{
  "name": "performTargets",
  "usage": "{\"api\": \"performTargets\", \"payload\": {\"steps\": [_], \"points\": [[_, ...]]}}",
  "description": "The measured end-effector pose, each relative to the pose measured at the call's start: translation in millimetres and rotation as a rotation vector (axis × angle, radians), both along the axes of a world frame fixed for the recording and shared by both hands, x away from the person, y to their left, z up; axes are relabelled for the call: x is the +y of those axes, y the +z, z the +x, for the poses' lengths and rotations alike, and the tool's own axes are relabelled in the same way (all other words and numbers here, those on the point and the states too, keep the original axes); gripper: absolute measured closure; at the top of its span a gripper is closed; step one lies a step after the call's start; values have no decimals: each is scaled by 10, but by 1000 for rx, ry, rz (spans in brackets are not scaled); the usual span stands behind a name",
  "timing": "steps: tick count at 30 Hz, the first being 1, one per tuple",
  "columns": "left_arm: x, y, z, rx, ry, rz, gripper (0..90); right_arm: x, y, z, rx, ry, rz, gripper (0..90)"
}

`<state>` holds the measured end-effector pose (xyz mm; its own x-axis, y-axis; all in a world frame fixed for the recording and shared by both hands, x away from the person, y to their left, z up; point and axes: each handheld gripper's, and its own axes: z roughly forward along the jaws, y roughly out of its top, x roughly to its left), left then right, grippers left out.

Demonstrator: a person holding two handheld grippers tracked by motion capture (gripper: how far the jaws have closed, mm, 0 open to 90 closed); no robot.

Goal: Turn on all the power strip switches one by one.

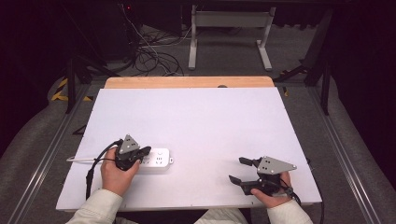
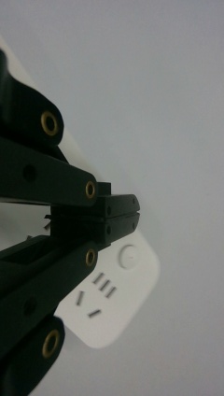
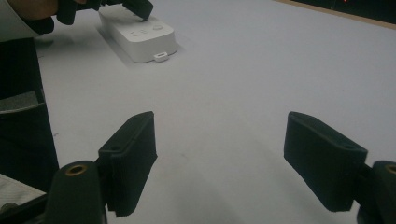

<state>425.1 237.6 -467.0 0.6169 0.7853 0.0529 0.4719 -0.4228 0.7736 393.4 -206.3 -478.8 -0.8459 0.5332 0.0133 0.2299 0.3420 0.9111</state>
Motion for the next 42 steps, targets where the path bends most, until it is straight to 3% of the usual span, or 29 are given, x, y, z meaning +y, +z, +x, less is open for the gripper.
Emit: {"api": "performTargets", "payload": {"steps": [1,2,4,6,11,13,16,22,42], "points": [[55,151,-43,-44,10,-66,900,-1,1,1,-1,0,0,259],[55,151,-43,-44,10,-66,900,-3,1,3,-1,1,2,259],[79,296,-102,-78,9,-100,900,-6,2,5,-2,-1,4,260],[81,321,-116,-68,-4,-106,900,-6,-2,12,1,0,3,259],[30,287,-110,-42,-18,-105,900,-3,1,0,-1,1,1,259],[8,293,-106,-50,-26,-100,900,-7,0,3,0,-1,3,259],[-38,266,-79,-31,-70,-89,900,0,-6,10,2,1,-2,259],[-151,205,-32,-13,-101,-51,900,1,-5,9,2,-1,-3,259],[-285,14,110,53,-80,-22,900,-4,-8,12,5,0,0,257]]}}
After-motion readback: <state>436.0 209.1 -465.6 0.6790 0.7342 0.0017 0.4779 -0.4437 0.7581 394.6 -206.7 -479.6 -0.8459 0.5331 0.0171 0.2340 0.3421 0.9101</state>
